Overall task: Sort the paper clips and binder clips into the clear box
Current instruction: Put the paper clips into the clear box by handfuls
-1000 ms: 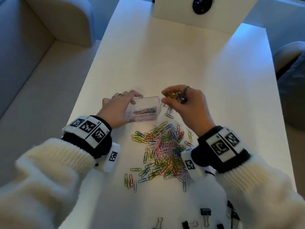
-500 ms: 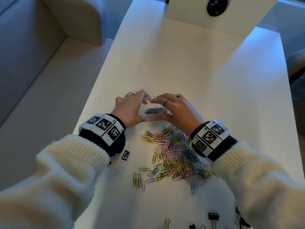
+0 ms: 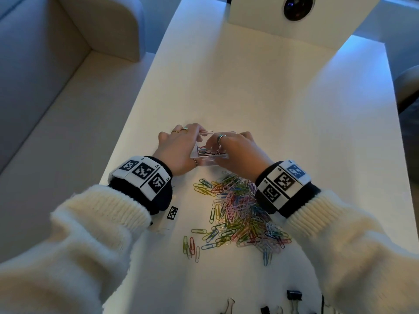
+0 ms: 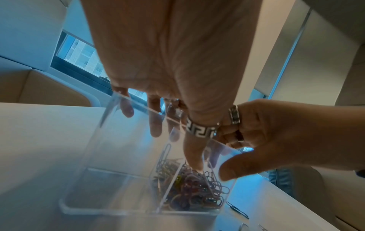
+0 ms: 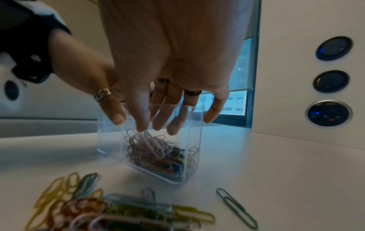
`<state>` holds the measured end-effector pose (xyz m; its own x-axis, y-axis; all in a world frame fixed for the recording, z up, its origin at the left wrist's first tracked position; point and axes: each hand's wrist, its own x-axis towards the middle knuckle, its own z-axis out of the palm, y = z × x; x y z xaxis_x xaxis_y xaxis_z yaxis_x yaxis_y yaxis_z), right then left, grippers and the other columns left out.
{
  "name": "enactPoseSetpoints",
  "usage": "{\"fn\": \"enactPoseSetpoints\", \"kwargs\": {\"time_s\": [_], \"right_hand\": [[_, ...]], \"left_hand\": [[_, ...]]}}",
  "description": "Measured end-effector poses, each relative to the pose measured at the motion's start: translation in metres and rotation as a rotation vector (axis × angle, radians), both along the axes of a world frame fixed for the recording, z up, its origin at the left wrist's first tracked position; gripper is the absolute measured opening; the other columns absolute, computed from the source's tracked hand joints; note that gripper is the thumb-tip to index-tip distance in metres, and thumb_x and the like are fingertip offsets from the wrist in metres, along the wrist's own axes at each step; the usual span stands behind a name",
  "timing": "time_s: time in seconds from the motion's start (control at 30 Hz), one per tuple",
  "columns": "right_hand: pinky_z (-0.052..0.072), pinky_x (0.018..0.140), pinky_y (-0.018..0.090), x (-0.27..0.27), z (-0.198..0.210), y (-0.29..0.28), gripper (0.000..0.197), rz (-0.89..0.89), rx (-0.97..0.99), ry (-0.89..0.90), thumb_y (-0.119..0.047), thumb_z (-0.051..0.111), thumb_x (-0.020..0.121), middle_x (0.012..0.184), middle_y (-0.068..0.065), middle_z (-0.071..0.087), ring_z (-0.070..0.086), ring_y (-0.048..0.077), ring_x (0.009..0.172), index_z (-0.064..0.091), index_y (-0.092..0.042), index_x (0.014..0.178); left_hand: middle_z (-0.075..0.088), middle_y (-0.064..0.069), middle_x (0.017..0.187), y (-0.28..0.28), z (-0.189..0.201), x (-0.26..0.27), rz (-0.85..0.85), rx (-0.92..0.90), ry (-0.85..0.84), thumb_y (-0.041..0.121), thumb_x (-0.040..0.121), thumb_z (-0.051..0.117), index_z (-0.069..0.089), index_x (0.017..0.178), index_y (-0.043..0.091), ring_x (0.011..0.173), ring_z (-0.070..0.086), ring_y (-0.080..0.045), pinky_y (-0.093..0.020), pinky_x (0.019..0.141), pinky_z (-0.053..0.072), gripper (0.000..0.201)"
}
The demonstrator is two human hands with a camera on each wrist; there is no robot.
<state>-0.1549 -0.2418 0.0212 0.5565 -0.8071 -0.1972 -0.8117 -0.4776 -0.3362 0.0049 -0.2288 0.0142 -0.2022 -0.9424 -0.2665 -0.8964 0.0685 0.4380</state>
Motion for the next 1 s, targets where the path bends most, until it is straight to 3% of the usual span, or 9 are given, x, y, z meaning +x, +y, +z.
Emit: {"fn": "enactPoseSetpoints", "kwargs": {"time_s": [0.13, 0.2, 0.43, 0.57, 0.67, 0.8, 0.87, 1.0], "right_hand": [[0.027, 0.095, 0.039, 0.005, -0.006, 0.010, 0.035, 0.103, -0.021, 0.175, -0.022, 0.048, 0.088, 0.125, -0.007, 0.049, 0.046, 0.018, 0.111, 0.052, -0.025, 0.123], [0.029, 0.094, 0.040, 0.005, -0.006, 0.009, 0.031, 0.096, -0.082, 0.227, -0.024, 0.045, 0.090, 0.120, -0.003, 0.051, 0.050, 0.020, 0.105, 0.056, -0.022, 0.119], [0.029, 0.092, 0.037, -0.001, 0.003, 0.006, 0.021, 0.028, -0.095, 0.170, -0.022, 0.041, 0.092, 0.104, -0.006, 0.059, 0.049, 0.016, 0.104, 0.060, -0.021, 0.102], [0.028, 0.090, 0.037, 0.006, -0.003, 0.008, 0.024, 0.042, -0.006, 0.207, -0.020, 0.040, 0.091, 0.102, -0.005, 0.056, 0.047, 0.018, 0.104, 0.059, -0.021, 0.106], [0.029, 0.094, 0.038, 0.007, -0.001, 0.007, 0.029, 0.001, -0.015, 0.121, -0.020, 0.042, 0.090, 0.113, -0.006, 0.055, 0.046, 0.017, 0.109, 0.058, -0.025, 0.114], [0.026, 0.096, 0.039, 0.013, -0.007, 0.013, 0.038, 0.021, -0.063, 0.170, -0.025, 0.044, 0.090, 0.128, -0.008, 0.049, 0.042, 0.018, 0.117, 0.048, -0.027, 0.128], [0.026, 0.095, 0.040, 0.016, -0.011, 0.015, 0.035, 0.012, -0.041, 0.184, -0.026, 0.043, 0.091, 0.129, -0.009, 0.050, 0.042, 0.018, 0.117, 0.050, -0.026, 0.126], [0.027, 0.093, 0.039, 0.012, -0.003, 0.006, 0.029, -0.018, -0.048, 0.229, -0.029, 0.039, 0.093, 0.112, -0.006, 0.058, 0.047, 0.017, 0.108, 0.060, -0.023, 0.110]], "left_hand": [[0.051, 0.012, 0.122, 0.000, -0.003, 0.001, 0.003, -0.014, -0.007, 0.053, 0.074, 0.066, 0.035, 0.127, 0.028, 0.115, 0.041, -0.016, -0.033, 0.081, 0.024, 0.065], [0.050, 0.011, 0.122, 0.001, -0.002, 0.000, -0.003, -0.017, -0.014, 0.053, 0.075, 0.064, 0.035, 0.127, 0.027, 0.115, 0.041, -0.016, -0.033, 0.080, 0.023, 0.065], [0.050, 0.009, 0.123, 0.000, -0.005, 0.000, -0.017, -0.045, -0.039, 0.042, 0.079, 0.065, 0.034, 0.128, 0.026, 0.114, 0.040, -0.016, -0.034, 0.079, 0.024, 0.060], [0.049, 0.010, 0.123, 0.001, -0.005, 0.000, -0.017, -0.048, -0.034, 0.047, 0.079, 0.062, 0.033, 0.128, 0.026, 0.113, 0.040, -0.016, -0.033, 0.078, 0.023, 0.061], [0.048, 0.009, 0.123, 0.001, -0.004, 0.000, -0.018, -0.041, -0.032, 0.054, 0.077, 0.061, 0.034, 0.127, 0.025, 0.113, 0.040, -0.017, -0.033, 0.079, 0.023, 0.064], [0.047, 0.009, 0.126, 0.001, -0.006, -0.001, -0.013, -0.050, -0.046, 0.044, 0.079, 0.064, 0.032, 0.129, 0.025, 0.116, 0.039, -0.017, -0.033, 0.080, 0.022, 0.062], [0.047, 0.010, 0.126, 0.001, -0.007, 0.000, -0.012, -0.049, -0.042, 0.044, 0.079, 0.064, 0.032, 0.128, 0.026, 0.116, 0.038, -0.017, -0.033, 0.080, 0.022, 0.062], [0.048, 0.009, 0.124, 0.001, -0.005, 0.000, -0.019, -0.038, -0.030, 0.059, 0.075, 0.059, 0.034, 0.128, 0.024, 0.114, 0.040, -0.017, -0.034, 0.080, 0.024, 0.068]]}}
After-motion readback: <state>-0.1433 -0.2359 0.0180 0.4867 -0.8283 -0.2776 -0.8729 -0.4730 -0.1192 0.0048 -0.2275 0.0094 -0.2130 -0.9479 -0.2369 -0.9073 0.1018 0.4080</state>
